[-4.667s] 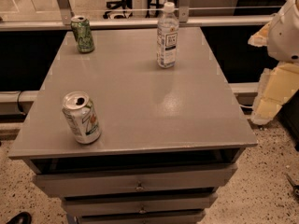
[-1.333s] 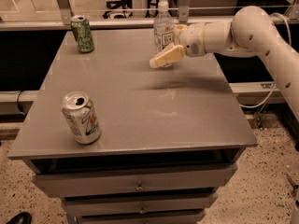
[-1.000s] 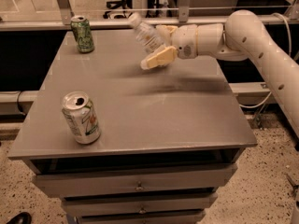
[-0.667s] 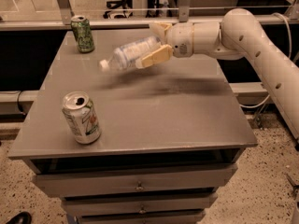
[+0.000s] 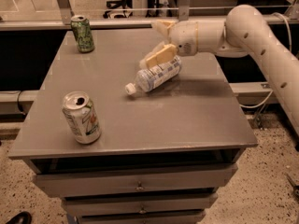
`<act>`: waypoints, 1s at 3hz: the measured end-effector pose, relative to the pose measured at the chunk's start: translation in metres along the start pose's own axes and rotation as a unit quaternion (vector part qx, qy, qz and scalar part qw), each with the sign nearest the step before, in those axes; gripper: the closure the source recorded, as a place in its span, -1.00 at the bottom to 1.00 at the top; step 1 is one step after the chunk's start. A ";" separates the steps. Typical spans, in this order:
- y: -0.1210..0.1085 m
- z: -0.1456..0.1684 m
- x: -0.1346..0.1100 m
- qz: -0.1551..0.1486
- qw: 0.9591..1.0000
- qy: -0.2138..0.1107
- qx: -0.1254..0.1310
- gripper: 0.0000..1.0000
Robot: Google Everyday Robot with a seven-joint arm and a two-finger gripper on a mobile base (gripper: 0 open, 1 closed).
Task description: Knock blue plastic bottle over
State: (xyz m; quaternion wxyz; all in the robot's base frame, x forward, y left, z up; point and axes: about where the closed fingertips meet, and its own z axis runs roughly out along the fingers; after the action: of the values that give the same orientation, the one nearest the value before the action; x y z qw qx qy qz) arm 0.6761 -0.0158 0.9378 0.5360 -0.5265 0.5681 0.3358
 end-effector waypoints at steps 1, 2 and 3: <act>-0.008 -0.031 0.013 -0.020 0.999 0.035 0.008 -1.00; -0.017 -0.079 0.026 -0.045 0.995 0.086 0.021 -1.00; -0.028 -0.146 0.029 -0.062 0.987 0.139 0.060 -1.00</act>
Offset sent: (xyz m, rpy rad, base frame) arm -0.0059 -0.1691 -0.0081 -0.3455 -0.0973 -0.1070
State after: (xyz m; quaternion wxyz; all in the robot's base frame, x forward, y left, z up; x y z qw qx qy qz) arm 0.6699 -0.1668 0.9443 0.5020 -0.5694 0.6224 0.1909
